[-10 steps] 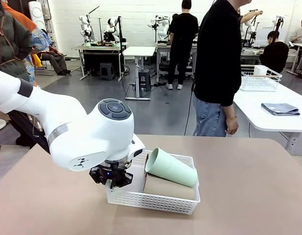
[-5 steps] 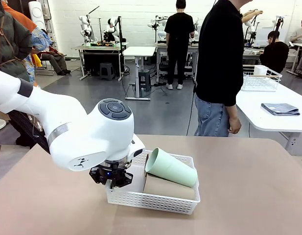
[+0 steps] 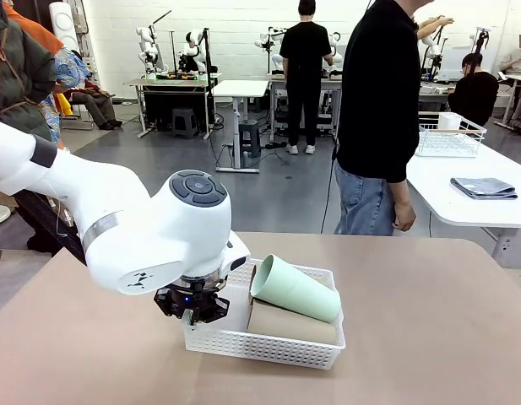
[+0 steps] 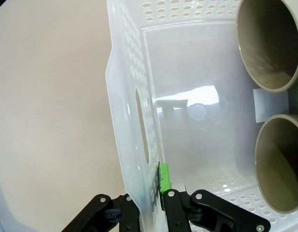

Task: Clean and organize the cups into the basket.
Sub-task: Pick up the Reusable plastic cup from the right side of the table and stack it inside the Organizing basket in the center of the table.

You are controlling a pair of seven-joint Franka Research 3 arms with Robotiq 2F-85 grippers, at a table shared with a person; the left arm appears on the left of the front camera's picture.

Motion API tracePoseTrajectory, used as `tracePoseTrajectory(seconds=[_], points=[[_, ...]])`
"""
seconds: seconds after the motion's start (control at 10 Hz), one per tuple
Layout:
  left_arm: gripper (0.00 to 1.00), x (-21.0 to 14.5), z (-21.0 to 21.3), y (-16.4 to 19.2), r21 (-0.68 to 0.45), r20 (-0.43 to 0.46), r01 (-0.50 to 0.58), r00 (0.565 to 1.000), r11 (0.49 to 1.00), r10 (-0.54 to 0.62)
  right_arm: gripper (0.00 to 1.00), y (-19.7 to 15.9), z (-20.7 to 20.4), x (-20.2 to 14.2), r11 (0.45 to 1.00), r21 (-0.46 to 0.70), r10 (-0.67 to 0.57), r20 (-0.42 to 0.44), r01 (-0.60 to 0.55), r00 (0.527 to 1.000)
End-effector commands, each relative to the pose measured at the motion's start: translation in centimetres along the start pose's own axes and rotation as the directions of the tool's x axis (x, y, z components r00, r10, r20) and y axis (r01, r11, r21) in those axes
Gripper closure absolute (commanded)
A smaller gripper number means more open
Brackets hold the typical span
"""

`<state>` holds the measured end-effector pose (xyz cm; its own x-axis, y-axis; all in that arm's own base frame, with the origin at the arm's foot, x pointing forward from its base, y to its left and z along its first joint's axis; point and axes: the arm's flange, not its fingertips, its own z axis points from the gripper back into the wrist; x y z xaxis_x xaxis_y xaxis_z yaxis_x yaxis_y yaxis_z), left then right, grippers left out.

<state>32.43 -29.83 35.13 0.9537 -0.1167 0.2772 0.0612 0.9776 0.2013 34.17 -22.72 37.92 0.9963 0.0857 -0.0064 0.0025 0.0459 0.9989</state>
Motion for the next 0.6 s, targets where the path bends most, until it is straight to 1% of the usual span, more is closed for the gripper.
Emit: tracePoseTrajectory(seconds=[0.0, 0.5], points=[[1.0, -0.27, -0.13, -0.03, 0.014, 0.013, 0.007, 1.0, 1.0, -0.007, 0.0, 1.05, 0.94, 0.01, 0.999, -0.022, -0.035, 0.017, 0.036, 0.999], [1.0, -0.27, -0.13, -0.03, 0.014, 0.013, 0.007, 1.0, 1.0, -0.007, 0.0, 1.05, 0.94, 0.01, 0.999, -0.022, -0.035, 0.017, 0.036, 0.999]])
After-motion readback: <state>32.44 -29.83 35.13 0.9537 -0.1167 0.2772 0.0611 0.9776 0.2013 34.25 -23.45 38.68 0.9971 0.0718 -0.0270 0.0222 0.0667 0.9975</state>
